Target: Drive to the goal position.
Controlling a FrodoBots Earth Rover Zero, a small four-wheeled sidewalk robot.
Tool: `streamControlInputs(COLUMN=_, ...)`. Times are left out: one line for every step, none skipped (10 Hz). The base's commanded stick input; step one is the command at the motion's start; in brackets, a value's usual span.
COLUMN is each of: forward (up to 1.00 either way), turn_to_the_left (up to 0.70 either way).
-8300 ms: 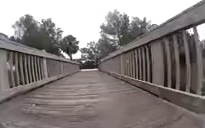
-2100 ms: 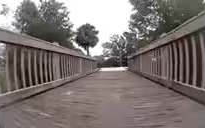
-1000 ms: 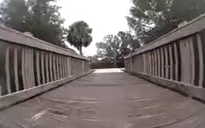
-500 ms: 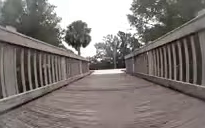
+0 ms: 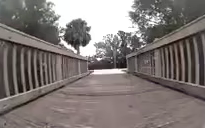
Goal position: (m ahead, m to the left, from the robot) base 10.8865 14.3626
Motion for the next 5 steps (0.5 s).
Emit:
streamControlInputs(forward=0.70, turn_to_the_left=0.00)
streamControlInputs(forward=0.70, turn_to_the_left=0.00)
streamControlInputs(forward=0.70, turn_to_the_left=0.00)
streamControlInputs(forward=0.70, turn_to_the_left=0.00)
streamControlInputs(forward=0.70, turn_to_the_left=0.00)
